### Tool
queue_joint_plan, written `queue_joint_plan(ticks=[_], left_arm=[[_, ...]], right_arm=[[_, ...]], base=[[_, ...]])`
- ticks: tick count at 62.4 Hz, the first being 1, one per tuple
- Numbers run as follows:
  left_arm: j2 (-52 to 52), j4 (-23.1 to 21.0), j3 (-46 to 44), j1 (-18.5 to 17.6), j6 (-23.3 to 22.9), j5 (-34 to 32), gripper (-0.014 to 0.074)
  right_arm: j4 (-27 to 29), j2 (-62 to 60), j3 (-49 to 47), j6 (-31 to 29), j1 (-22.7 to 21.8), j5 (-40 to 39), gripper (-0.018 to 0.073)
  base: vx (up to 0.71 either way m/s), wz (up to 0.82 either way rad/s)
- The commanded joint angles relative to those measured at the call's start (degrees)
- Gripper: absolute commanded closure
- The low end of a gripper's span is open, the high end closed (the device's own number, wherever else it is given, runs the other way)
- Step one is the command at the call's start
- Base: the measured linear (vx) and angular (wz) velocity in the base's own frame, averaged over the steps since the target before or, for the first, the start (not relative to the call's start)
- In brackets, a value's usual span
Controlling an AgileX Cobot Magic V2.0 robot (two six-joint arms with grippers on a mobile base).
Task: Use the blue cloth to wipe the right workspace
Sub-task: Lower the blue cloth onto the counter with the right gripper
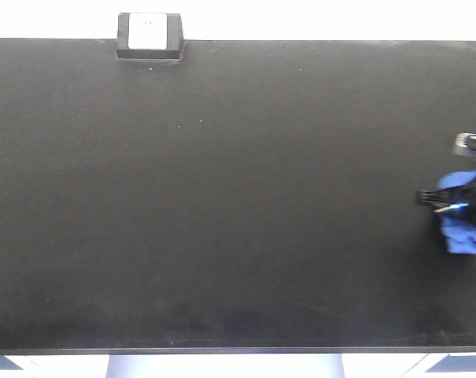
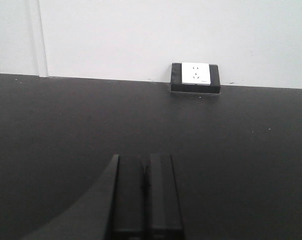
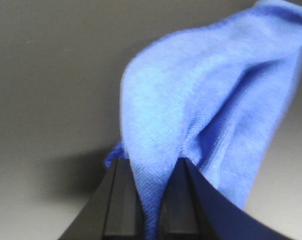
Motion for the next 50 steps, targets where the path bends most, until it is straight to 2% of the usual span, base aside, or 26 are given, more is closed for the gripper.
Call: queue_joint_plan(ticks=[1,6,11,15,20,28,37,50], left_arm=[[-0.8,0.1,1.7,-0.2,-0.5,-4.6,0.0602],[-0.8,0.1,1.7,-0.2,-0.5,-4.6,0.0602],[-0.8,0.1,1.7,-0.2,-0.5,-4.6,0.0602],[-0.8,0.1,1.7,-0.2,-0.5,-4.6,0.0602],[-0.8,0.1,1.7,-0.2,-0.5,-4.6,0.0602],[-0.8,0.1,1.7,-0.2,-0.5,-4.6,0.0602],[-0.8,0.1,1.7,-0.2,-0.5,-4.6,0.0602],[-0.8,0.1,1.7,-0.2,-0.5,-4.6,0.0602]], right_arm=[[5.0,-1.2,-0.3,-0.3,8.2,1.3,0.0559],[8.6,-1.2,-0.3,-0.3,16.2,-1.2,0.0558],[9.2,-1.2,-0.3,-0.3,23.6,-3.1,0.0556],[8.2,-1.2,-0.3,-0.5,28.3,-4.8,0.0556],[7.5,-1.2,-0.3,-0.5,31.4,-5.8,0.0551],[8.5,-1.6,-0.3,-0.3,32.1,-5.3,0.0525],[8.3,-3.3,-0.3,-0.3,30.8,-3.7,0.0473],[8.1,-8.6,-0.3,-0.3,27.7,-0.2,0.0312]], base=[[0.00,0.00],[0.00,0.00],[0.00,0.00],[0.00,0.00],[0.00,0.00],[0.00,0.00],[0.00,0.00],[0.00,0.00]])
